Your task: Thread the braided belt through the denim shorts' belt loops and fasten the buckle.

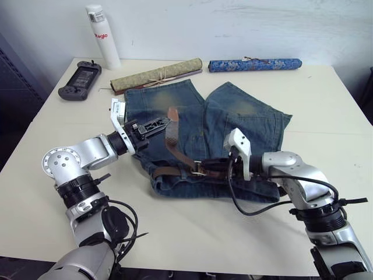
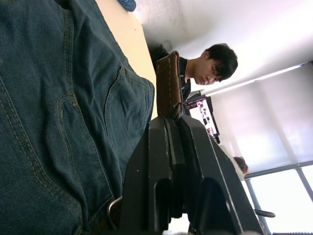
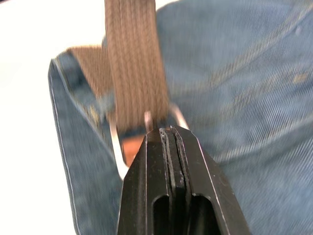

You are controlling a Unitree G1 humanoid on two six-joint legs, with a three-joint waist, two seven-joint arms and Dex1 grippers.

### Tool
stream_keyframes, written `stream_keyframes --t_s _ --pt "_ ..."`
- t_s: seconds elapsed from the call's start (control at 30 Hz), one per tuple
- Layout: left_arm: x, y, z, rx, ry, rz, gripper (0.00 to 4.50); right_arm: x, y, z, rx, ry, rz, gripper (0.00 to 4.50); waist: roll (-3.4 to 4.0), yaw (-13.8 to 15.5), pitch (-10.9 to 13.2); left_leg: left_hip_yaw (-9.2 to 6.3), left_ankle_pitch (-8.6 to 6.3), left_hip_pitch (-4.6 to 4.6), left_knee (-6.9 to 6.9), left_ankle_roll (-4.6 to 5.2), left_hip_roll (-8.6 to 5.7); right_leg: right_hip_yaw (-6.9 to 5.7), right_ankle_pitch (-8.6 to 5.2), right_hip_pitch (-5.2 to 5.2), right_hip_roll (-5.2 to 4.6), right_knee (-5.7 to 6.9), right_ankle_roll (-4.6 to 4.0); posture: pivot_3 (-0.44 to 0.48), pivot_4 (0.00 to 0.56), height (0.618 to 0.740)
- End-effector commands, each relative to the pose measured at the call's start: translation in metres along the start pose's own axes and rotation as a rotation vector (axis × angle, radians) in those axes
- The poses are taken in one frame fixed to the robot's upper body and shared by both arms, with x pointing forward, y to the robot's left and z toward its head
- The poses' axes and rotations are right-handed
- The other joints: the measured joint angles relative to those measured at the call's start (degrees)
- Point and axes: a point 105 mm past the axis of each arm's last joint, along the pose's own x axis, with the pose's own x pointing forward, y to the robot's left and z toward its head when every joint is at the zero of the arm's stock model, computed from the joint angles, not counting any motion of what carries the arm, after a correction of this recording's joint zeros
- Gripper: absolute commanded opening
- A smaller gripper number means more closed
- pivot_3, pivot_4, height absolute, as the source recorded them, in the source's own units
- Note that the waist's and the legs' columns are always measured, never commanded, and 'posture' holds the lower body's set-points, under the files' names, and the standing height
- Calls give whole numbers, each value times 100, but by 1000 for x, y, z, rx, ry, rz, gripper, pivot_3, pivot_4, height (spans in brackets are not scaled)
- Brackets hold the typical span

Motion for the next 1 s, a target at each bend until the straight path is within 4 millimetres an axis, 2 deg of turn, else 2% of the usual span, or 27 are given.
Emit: stream_keyframes --t_s 0.03,0.37,0.43,0.5,0.7,0.8,1.0 --pt "-2 -7 4 9 -23 -35 0 4 11 14 -22 -42 56 48 0 0 0 0 0 0 0 0 0 0 0 0 0 0 0 0 150 686" --pt "-5 -6 8 14 -37 -16 0 21 8 -7 -17 16 71 48 0 -10 0 2 0 0 -1 -1 0 1 0 -2 0 1 0 0 150 686" --pt "-8 -5 9 19 -38 -5 0 22 6 -5 -10 0 66 48 -1 -11 0 1 0 0 -1 -1 0 1 0 -2 0 1 0 0 150 686" --pt "-11 -2 10 21 -36 14 0 19 4 6 9 -46 68 48 -1 -26 0 2 0 0 -1 -1 0 1 0 -2 1 2 0 0 150 686" --pt "-15 2 10 27 -32 32 0 1 0 23 0 -79 65 48 -1 -10 0 1 0 -1 -2 -2 0 1 0 -4 0 1 0 0 150 686" --pt "-15 9 7 37 -14 70 0 4 1 22 13 -75 77 48 -2 -9 0 1 -1 -2 -2 -2 0 1 0 -4 0 0 0 0 150 686" --pt "-13 13 5 51 2 86 0 15 6 6 24 -24 116 48 -1 -19 0 2 -1 -1 -4 -4 0 1 0 -5 1 1 0 0 150 686"
